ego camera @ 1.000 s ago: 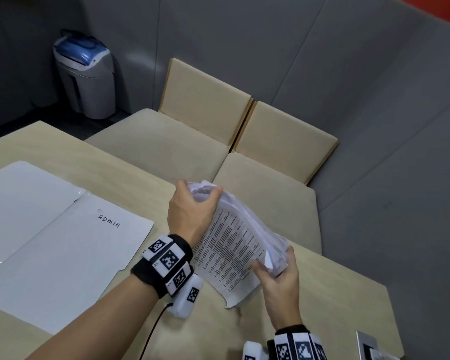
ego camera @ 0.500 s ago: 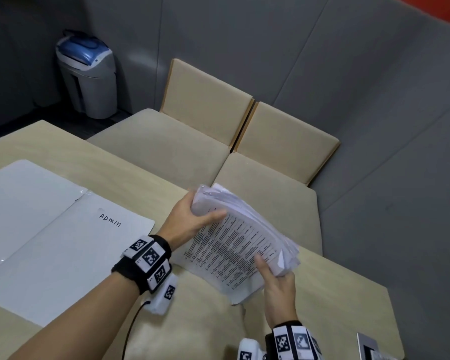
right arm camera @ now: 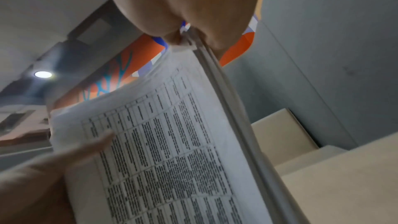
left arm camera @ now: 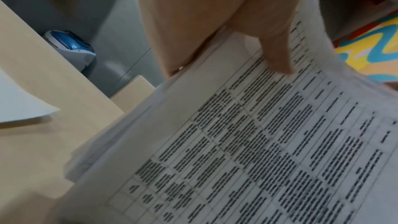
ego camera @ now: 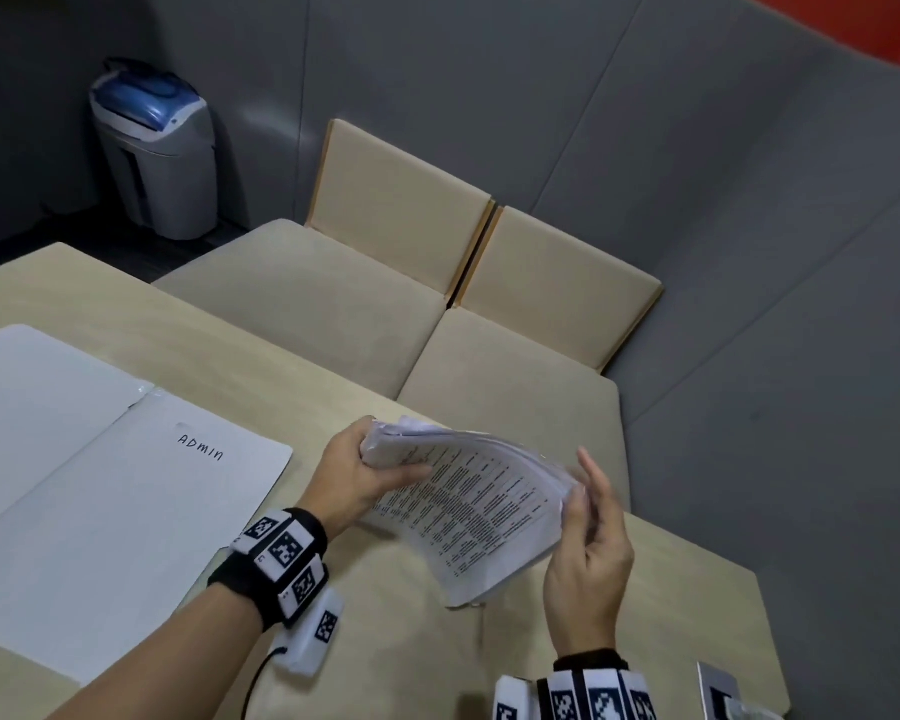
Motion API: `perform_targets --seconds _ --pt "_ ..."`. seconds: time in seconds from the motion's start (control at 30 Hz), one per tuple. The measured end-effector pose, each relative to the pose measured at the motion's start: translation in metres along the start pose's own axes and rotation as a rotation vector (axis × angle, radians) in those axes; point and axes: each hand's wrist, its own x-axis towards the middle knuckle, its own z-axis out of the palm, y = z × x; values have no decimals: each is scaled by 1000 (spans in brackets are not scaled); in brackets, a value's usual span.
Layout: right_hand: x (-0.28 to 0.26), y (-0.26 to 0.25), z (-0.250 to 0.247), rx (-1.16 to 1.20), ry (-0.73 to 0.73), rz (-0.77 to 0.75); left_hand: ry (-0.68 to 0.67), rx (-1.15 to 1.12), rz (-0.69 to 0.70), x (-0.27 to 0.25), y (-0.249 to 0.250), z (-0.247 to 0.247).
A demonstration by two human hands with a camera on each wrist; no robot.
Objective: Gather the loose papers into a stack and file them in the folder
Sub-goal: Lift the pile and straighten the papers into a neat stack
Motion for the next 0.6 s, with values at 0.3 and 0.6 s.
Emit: perform_targets --seconds 0.3,0.6 --pt "1 10 -5 -134 -49 -59 91 -103 100 15 31 16" --pt "2 29 -7 348 -33 362 -29 -25 -47 17 7 1"
